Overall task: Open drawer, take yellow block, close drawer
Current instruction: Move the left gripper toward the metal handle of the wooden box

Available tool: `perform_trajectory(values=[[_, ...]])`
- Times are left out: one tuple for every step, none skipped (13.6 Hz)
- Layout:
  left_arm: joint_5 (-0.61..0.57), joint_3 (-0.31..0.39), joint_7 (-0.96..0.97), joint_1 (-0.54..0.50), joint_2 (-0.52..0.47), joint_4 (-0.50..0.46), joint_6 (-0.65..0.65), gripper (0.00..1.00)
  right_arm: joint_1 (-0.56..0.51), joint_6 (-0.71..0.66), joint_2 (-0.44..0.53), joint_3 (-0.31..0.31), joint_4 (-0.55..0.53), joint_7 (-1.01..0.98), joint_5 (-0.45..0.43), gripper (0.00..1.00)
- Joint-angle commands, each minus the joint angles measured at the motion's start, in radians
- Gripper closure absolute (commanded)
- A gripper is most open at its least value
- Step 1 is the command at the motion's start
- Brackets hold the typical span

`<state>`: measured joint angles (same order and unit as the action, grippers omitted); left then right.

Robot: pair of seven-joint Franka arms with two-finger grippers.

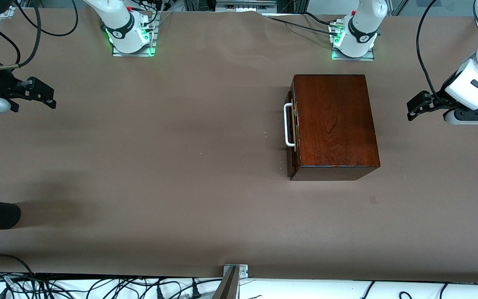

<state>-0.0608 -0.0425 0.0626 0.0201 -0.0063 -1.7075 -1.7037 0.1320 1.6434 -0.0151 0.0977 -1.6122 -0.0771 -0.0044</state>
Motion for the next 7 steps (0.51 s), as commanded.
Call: perform_trajectory(values=[[0.001, -0.004, -0.004, -0.009, 0.009, 0.025, 0.021, 0.0, -0.003, -0.004, 0.001, 0.0, 0.008, 0.008, 0.006, 0.0], [0.027, 0.001, -0.001, -0.011, 0.011, 0.025, 0.021, 0.0, -0.003, -0.005, 0.001, 0.0, 0.008, 0.008, 0.006, 0.0], [0.029, 0.001, 0.002, -0.012, 0.011, 0.025, 0.022, 0.0, -0.003, -0.005, 0.001, 0.0, 0.008, 0.008, 0.006, 0.0], [0.029, -0.002, 0.005, -0.011, 0.011, 0.025, 0.023, 0.0, -0.003, -0.005, 0.003, -0.001, 0.008, 0.008, 0.006, 0.0], [0.027, -0.003, 0.008, -0.011, 0.011, 0.025, 0.023, 0.0, -0.003, -0.005, 0.001, 0.0, 0.008, 0.008, 0.006, 0.0], [0.029, -0.003, 0.008, -0.011, 0.011, 0.025, 0.036, 0.0, -0.003, -0.005, 0.003, -0.001, 0.008, 0.008, 0.006, 0.0], [0.03, -0.003, 0.003, -0.009, 0.014, 0.026, 0.079, 0.0, -0.003, -0.005, 0.003, 0.0, 0.008, 0.008, 0.006, 0.0]])
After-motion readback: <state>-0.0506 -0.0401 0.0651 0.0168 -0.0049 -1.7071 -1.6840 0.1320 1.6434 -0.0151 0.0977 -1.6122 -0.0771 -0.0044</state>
